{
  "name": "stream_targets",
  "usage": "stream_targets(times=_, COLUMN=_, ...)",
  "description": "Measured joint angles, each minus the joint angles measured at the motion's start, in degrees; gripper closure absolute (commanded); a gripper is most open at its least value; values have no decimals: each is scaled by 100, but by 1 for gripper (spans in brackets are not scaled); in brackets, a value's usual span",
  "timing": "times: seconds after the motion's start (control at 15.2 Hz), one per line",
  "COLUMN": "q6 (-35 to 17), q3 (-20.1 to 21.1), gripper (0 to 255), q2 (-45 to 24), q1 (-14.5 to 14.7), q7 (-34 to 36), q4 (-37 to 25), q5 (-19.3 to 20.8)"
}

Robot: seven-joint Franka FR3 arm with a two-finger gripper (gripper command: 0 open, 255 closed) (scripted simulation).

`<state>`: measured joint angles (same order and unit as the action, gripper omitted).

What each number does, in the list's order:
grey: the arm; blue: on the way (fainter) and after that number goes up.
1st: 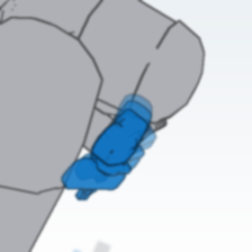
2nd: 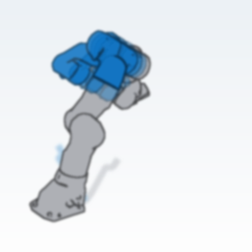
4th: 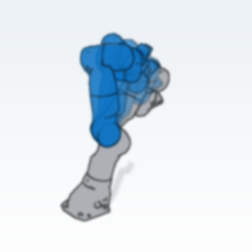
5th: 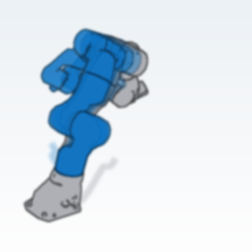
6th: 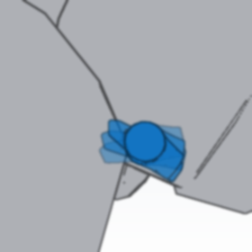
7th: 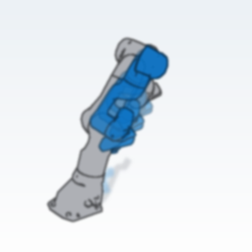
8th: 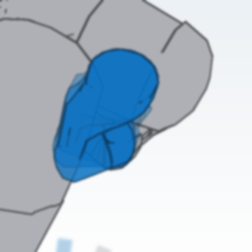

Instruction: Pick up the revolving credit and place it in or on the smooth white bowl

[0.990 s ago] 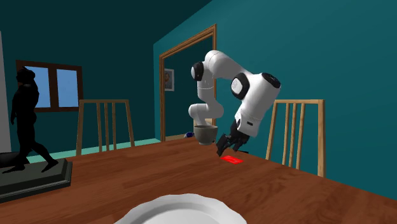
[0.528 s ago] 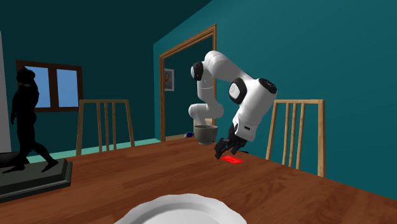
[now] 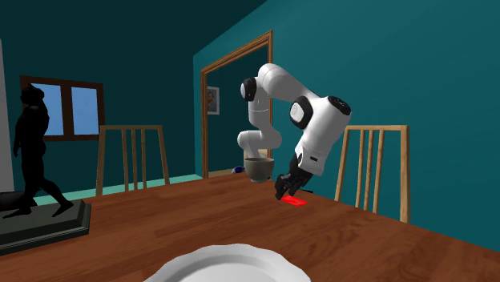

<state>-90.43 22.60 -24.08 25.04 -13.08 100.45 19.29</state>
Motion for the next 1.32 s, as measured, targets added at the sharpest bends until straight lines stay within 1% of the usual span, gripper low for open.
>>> stream_targets(times=0.46, q6=39, q3=-8, gripper=255, q2=20, q1=-18, q7=-10, q4=-3, q5=6)
stream_targets(times=1.32, q6=815, q3=34, gripper=255, q2=389, q1=-38, q7=-252, q4=-462, q5=-116)
